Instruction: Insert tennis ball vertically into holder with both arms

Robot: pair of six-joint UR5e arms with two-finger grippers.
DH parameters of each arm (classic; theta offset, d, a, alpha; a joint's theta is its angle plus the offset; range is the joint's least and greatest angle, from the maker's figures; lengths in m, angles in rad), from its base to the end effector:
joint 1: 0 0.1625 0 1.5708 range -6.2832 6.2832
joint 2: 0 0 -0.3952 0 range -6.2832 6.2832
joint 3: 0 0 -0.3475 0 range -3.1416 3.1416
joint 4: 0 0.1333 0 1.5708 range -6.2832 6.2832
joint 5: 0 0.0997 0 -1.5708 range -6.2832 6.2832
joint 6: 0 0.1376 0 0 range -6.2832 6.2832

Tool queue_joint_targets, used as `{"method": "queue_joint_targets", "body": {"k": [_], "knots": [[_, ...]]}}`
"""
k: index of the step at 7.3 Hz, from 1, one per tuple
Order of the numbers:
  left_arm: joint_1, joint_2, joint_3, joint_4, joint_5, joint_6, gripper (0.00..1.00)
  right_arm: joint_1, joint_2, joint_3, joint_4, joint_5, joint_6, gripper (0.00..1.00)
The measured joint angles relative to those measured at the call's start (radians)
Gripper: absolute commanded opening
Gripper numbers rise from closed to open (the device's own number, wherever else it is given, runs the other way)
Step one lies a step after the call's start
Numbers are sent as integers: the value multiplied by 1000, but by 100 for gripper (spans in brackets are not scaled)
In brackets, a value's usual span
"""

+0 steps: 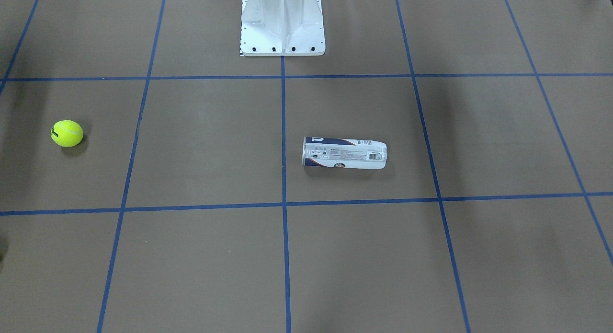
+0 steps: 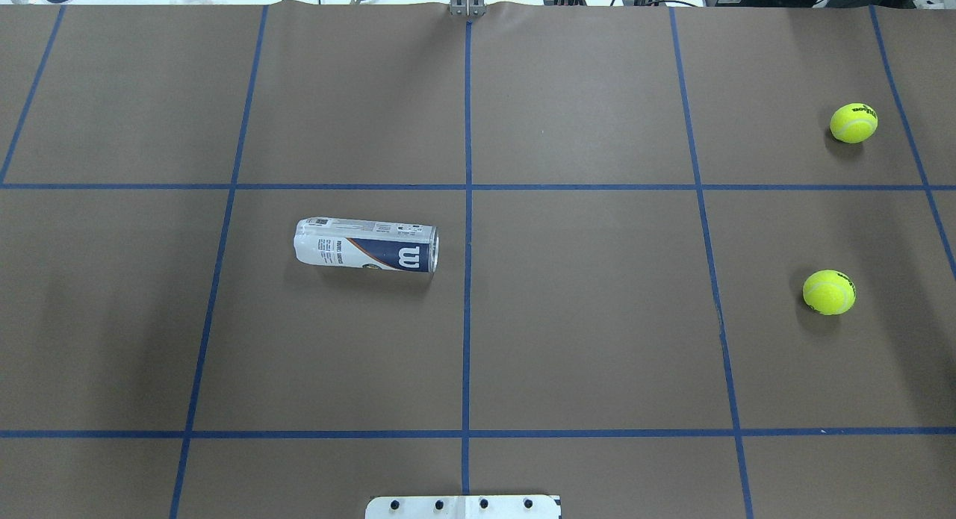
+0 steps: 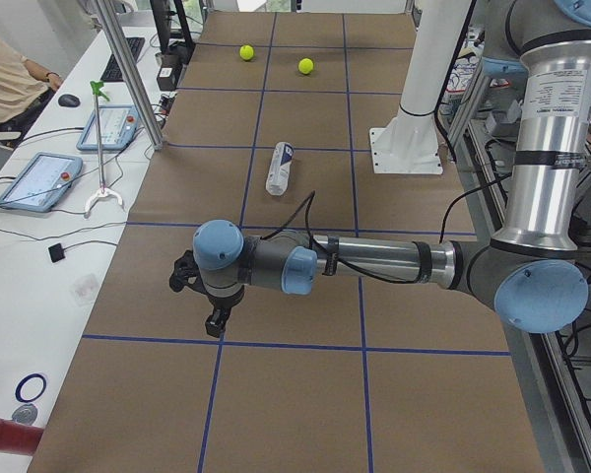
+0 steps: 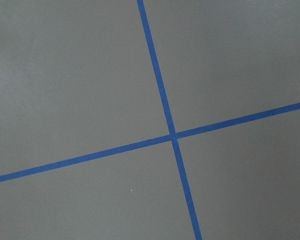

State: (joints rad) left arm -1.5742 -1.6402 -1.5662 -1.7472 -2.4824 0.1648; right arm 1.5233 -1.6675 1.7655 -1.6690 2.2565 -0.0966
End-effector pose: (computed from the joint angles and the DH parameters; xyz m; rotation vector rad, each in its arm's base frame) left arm -0.0262 -0.4910 0.5923 0.3004 0.8872 0.2594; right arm 0.0268 -0.4091 0.6284 0.0166 -0.6861 -0.1383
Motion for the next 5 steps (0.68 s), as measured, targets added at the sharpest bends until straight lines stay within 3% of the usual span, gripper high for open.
{"method": "queue_joint_targets", "body": {"k": [3, 5], "knots": [[150, -99, -3, -260, -48, 0, 99, 0, 0, 0, 0, 0, 0, 100], [225, -203, -19, -300, -9, 0, 100, 0, 0, -1, 0, 0, 0, 100]]}}
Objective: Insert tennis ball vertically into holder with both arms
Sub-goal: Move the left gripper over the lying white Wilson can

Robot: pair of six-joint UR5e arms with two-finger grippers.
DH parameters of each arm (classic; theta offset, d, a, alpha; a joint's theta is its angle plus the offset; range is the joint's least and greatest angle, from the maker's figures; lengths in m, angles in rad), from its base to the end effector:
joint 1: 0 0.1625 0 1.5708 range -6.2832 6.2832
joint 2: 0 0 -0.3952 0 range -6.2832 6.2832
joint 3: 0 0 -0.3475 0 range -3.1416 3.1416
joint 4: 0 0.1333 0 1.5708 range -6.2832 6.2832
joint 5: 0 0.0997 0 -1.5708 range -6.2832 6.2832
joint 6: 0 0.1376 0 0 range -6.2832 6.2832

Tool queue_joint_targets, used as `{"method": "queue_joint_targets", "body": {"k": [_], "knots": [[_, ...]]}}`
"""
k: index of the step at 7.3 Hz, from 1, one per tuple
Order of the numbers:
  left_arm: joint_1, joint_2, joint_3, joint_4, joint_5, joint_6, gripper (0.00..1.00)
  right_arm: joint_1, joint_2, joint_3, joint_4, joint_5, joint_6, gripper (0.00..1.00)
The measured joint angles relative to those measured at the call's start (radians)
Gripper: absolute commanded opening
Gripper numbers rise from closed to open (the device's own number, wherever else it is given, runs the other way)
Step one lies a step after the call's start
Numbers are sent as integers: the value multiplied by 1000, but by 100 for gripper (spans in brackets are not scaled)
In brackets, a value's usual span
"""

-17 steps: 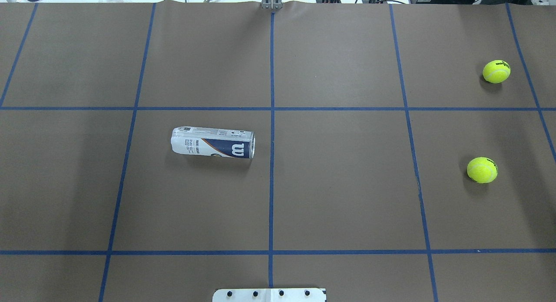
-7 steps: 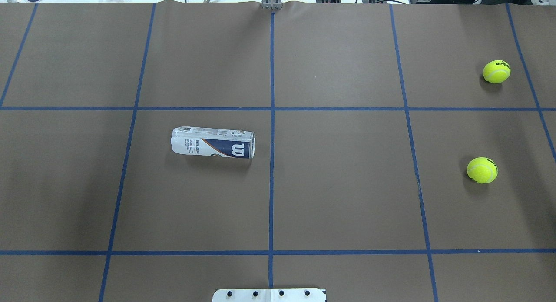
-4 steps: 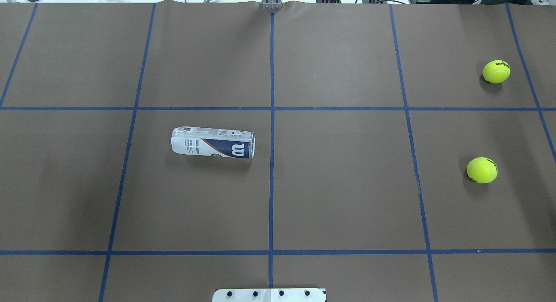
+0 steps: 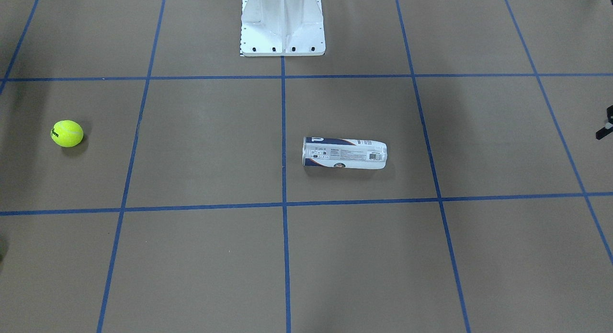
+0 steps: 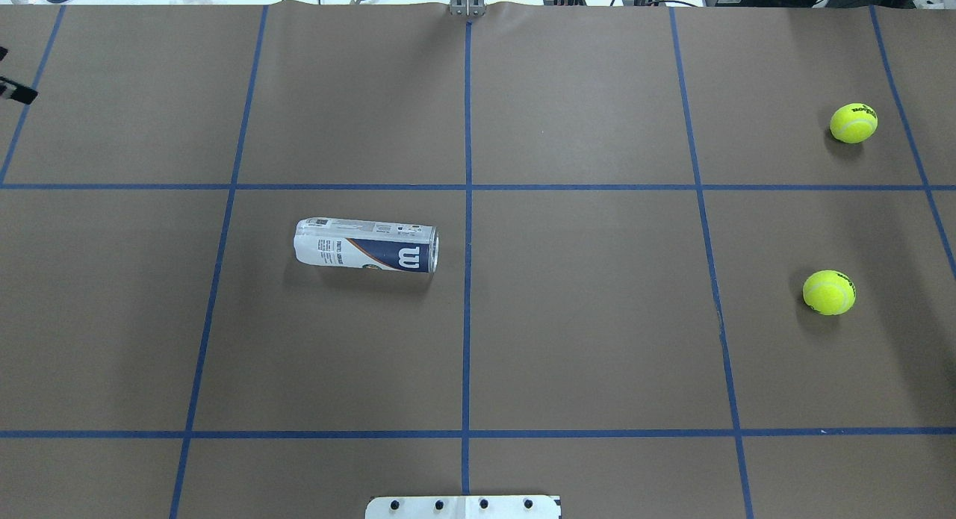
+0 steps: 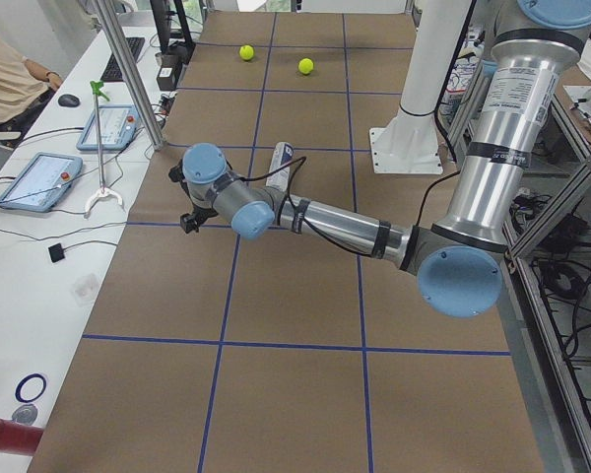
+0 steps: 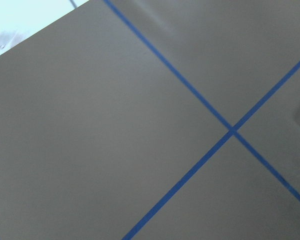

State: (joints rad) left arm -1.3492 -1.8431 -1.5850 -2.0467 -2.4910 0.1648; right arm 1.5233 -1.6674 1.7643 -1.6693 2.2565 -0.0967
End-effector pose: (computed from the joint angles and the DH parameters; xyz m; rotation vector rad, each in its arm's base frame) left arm 0.1019 -0.5606 0.4363 0.6936 0.9092 0.6943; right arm 0.0268 -0.4090 0.6289 0.0153 -0.6861 -0.1380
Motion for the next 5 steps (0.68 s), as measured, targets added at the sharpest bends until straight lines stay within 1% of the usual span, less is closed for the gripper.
{"method": "queue_joint_targets", "body": {"k": [2, 3, 5], "knots": [[63, -96, -37, -8, 37, -1, 100, 0, 0, 0, -1, 0, 0, 99], [121, -138, -49, -9, 81, 2, 100, 0, 0, 0, -1, 0, 1, 99], [287, -213, -69, 1, 221, 7, 100, 0, 0, 1, -1, 0, 1, 99]]}}
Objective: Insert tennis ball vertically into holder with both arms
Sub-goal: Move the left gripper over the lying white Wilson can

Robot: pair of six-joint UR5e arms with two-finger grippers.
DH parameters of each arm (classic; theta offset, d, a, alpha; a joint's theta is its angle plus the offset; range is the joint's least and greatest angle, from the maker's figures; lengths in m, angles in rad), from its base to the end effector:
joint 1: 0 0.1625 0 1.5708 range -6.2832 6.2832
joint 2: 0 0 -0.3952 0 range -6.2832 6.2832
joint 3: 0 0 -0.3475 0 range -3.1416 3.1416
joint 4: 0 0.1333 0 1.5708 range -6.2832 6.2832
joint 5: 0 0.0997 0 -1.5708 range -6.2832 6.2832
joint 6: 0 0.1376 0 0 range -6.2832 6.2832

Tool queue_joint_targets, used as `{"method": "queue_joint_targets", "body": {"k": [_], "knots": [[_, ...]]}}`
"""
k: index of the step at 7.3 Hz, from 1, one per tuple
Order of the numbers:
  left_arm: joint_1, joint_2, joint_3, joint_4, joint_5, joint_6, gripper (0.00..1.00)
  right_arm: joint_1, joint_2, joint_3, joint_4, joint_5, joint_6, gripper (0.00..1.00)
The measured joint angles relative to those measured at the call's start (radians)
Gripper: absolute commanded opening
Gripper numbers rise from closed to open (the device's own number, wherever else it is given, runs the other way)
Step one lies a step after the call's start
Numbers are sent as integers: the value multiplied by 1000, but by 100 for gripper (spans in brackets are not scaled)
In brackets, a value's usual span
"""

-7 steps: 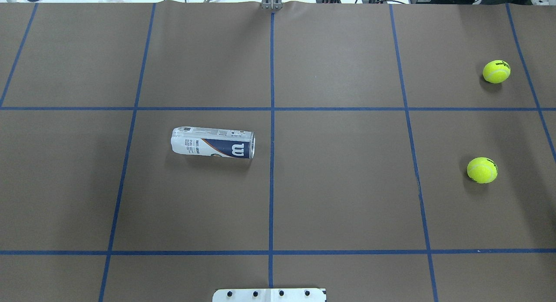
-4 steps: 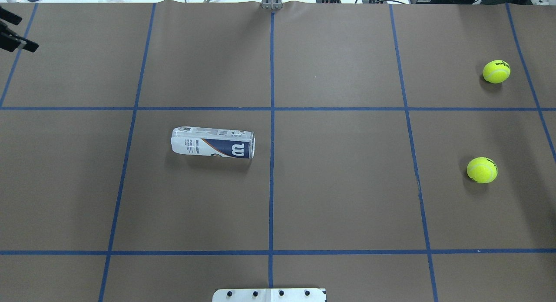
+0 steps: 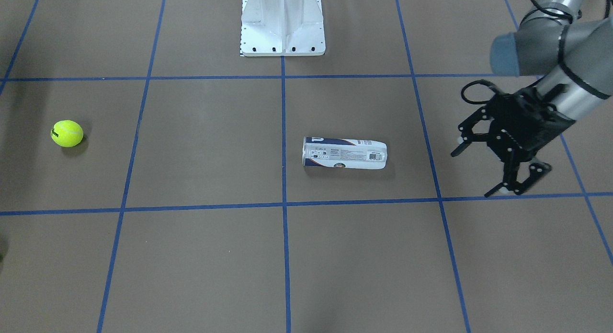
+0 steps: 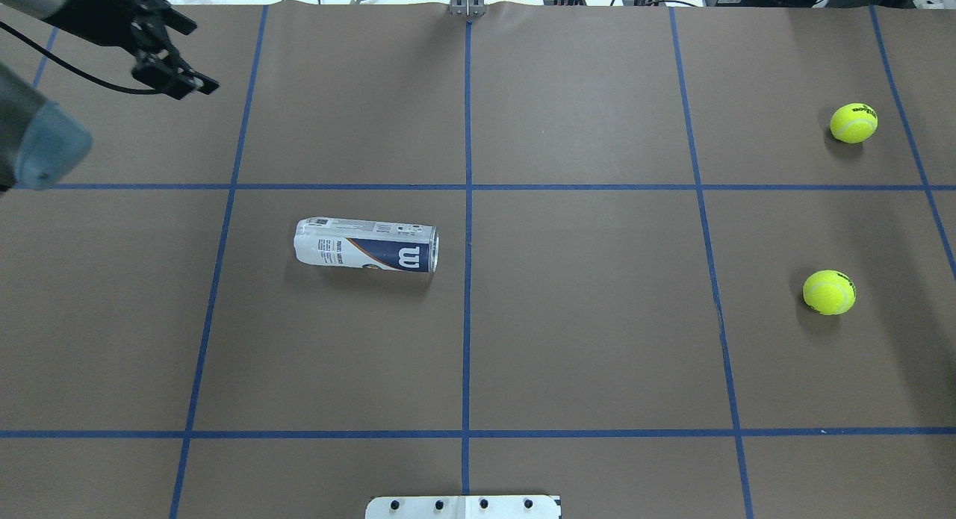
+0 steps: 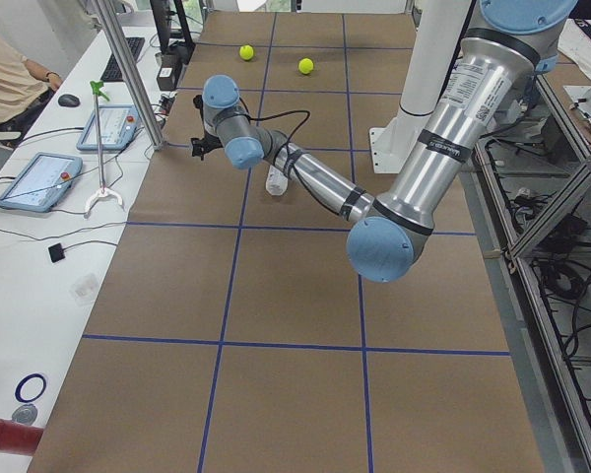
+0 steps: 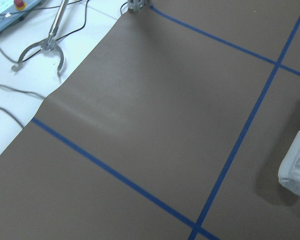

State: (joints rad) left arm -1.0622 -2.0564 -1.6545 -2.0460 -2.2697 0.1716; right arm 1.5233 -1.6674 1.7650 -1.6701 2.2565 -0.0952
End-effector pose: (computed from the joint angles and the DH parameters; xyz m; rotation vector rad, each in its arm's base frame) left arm 0.2620 -0.5619 0.2914 0.9146 0.8233 0.9598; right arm 0.0268 -0.4090 0.6287 0.0147 -0.6861 -0.1365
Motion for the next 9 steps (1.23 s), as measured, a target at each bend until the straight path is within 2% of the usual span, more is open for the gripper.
{"method": "queue_joint_targets", "body": {"k": [2, 4, 7, 9], "knots": [[129, -71, -2, 89, 58, 44, 100, 0, 0, 1, 0, 0, 0, 100], [211, -164, -4, 256, 97, 127, 100, 0, 0, 1, 0, 0, 0, 99], [378, -202, 1, 315, 316, 191, 99, 0, 0, -1, 0, 0, 0, 99], [442, -222, 2, 385, 380, 216, 100, 0, 0, -2, 0, 0, 0, 99]]}}
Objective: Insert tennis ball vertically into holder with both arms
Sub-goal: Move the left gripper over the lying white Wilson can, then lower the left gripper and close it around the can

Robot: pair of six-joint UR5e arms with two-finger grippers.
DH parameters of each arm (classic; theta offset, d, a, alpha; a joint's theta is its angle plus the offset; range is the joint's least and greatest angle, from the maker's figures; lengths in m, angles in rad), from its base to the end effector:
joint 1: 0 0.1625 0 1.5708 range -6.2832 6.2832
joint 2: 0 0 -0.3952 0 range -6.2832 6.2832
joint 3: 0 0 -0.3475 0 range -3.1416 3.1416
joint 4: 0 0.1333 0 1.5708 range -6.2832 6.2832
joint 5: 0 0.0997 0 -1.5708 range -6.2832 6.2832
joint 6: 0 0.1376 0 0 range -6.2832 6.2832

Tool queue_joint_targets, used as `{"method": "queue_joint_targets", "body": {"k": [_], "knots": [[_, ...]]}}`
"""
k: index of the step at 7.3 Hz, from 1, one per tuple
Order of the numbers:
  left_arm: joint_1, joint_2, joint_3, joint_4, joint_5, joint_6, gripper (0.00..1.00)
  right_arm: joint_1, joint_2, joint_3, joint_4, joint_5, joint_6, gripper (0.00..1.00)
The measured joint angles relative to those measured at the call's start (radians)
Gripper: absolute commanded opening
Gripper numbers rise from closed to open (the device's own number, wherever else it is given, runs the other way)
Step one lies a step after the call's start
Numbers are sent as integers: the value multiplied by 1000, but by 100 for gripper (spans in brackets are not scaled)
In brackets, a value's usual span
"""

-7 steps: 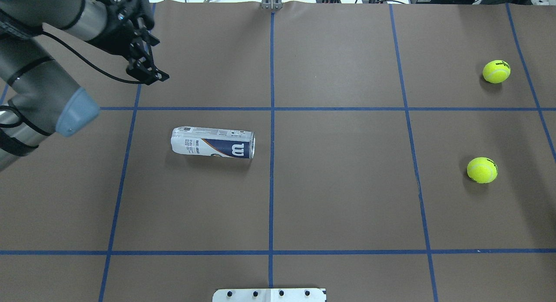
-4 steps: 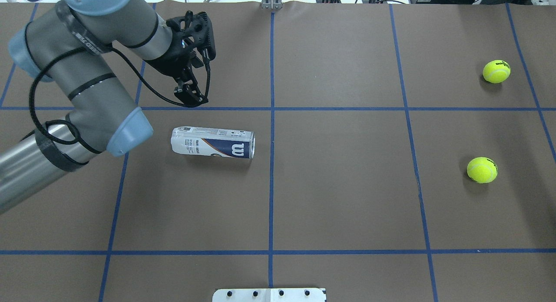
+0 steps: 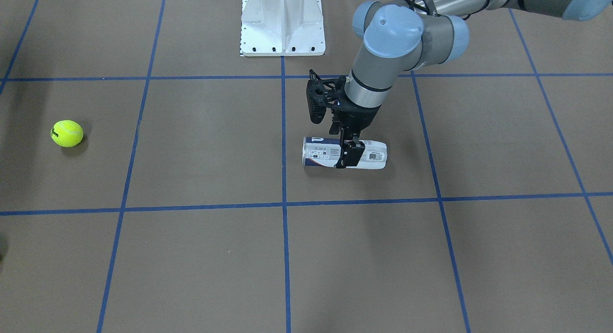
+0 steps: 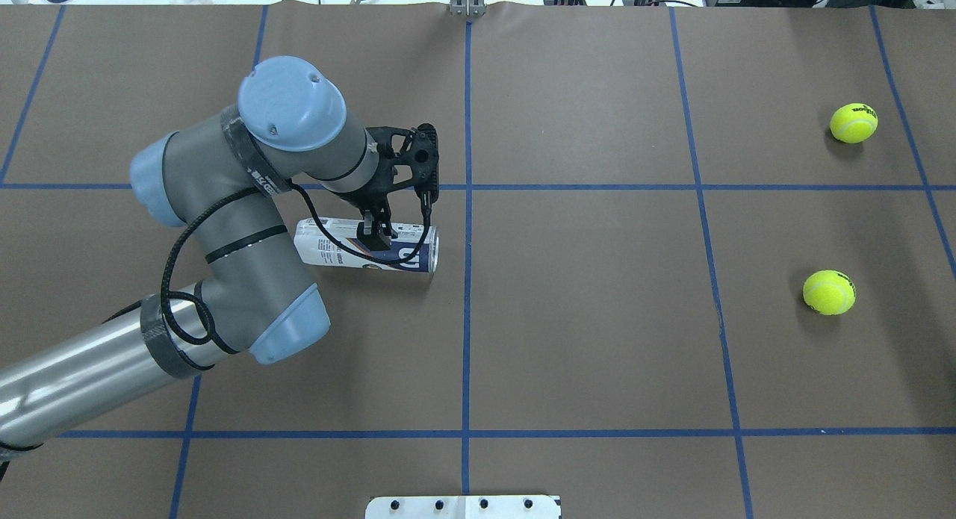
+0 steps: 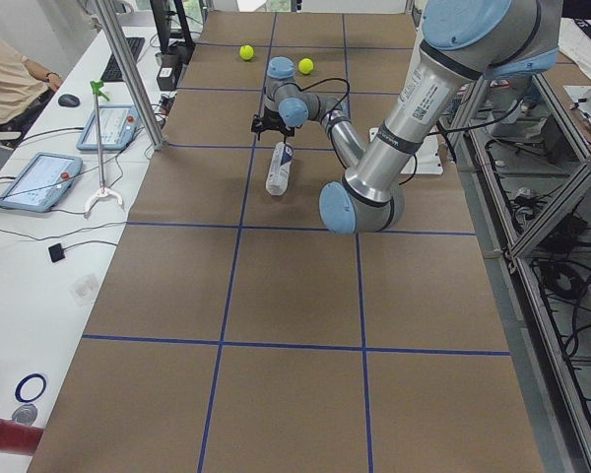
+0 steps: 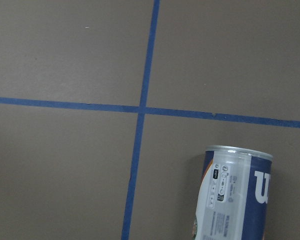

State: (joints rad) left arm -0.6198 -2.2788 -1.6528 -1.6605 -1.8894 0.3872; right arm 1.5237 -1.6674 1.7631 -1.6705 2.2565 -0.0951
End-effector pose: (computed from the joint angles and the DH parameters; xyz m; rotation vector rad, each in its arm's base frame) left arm 0.4896 -0.4602 0.2223 0.8238 0.5769 1.3744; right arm 0.0270 -0.4088 0.6295 0.0126 -0.6861 -0.1352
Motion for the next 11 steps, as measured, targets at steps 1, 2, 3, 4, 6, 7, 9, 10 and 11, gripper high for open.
{"method": "queue_joint_targets", "body": {"k": [1, 2, 3, 4, 6, 7, 9, 10, 11], "knots": [[29, -19, 2, 44, 28, 6, 100, 0, 0, 0, 0, 0, 0, 100], [58, -31, 5, 68, 67, 8, 100, 0, 0, 0, 0, 0, 0, 100], [75, -37, 12, 77, 90, 7, 100, 0, 0, -1, 0, 0, 0, 99], [84, -43, 29, 80, 100, 3, 99, 0, 0, 0, 0, 0, 0, 99], [90, -83, 87, 75, 102, -3, 100, 0, 0, 0, 0, 0, 0, 99], [91, -114, 127, 71, 102, -14, 100, 0, 0, -1, 0, 0, -1, 100], [92, -138, 173, 68, 102, -29, 100, 0, 0, -4, 0, 0, -1, 99], [93, -137, 180, 69, 101, -29, 100, 0, 0, -5, 0, 0, -2, 99], [94, -135, 186, 69, 101, -29, 100, 0, 0, -5, 0, 0, -2, 99]]}}
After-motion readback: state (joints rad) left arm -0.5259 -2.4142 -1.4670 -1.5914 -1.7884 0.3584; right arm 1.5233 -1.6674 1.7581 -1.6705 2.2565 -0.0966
